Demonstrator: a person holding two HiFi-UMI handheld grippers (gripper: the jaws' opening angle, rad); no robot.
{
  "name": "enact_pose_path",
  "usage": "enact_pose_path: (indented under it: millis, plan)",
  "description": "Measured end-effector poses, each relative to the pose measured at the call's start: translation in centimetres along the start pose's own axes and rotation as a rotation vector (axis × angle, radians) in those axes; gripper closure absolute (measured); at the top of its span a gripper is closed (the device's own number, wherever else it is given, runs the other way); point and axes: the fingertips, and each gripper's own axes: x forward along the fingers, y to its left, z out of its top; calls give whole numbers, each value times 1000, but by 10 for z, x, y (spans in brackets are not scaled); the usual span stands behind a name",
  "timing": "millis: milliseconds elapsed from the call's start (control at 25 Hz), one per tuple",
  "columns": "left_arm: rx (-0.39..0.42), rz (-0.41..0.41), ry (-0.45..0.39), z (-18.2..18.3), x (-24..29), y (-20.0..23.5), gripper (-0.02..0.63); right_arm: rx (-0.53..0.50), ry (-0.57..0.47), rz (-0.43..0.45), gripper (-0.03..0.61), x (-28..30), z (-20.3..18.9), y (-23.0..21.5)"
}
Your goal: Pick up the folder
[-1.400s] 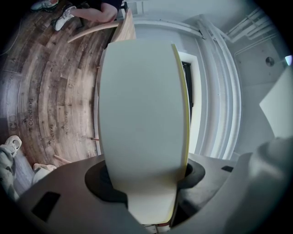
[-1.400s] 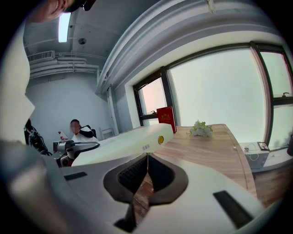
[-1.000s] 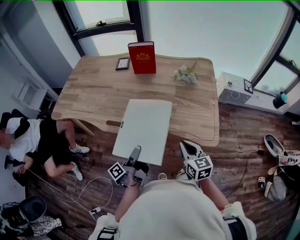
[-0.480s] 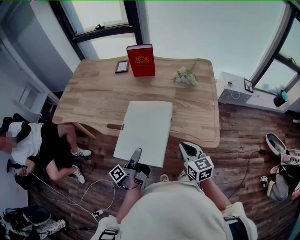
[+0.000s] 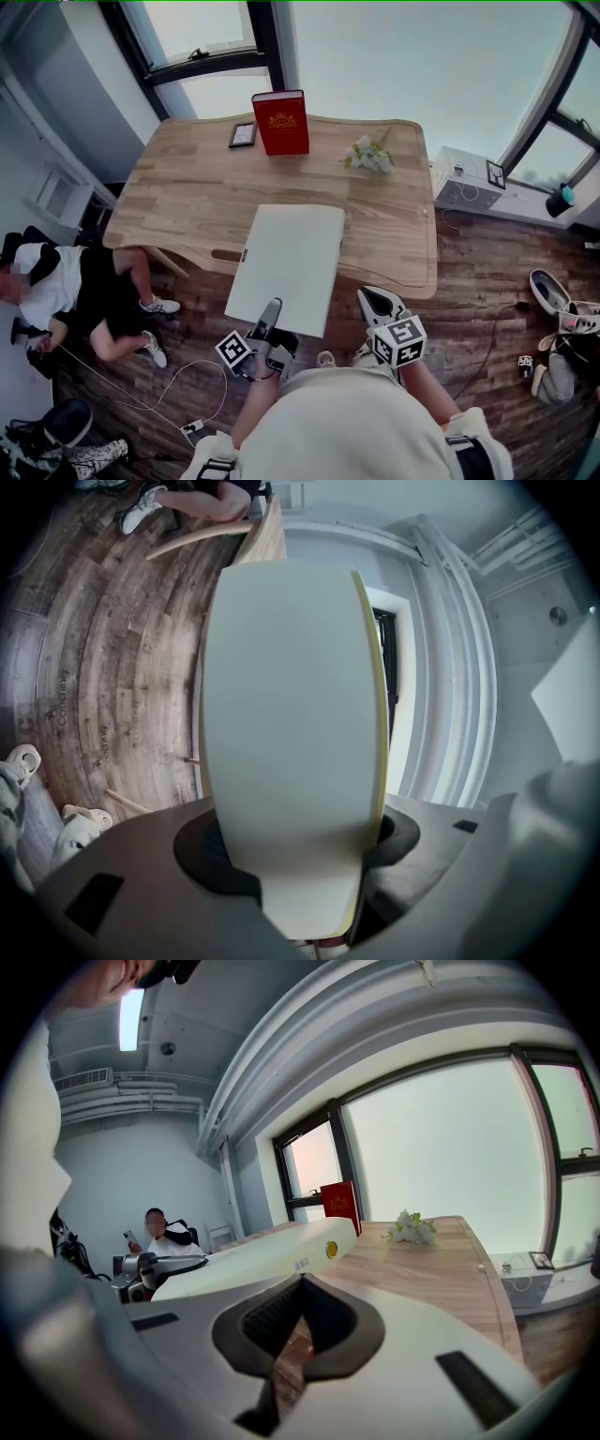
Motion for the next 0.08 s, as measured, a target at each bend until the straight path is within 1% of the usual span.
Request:
enact_pose_path:
  millis: [80]
  plan:
    - [0,-1,-1,-1,0,0,328,-6,3,5,560,-2,0,0]
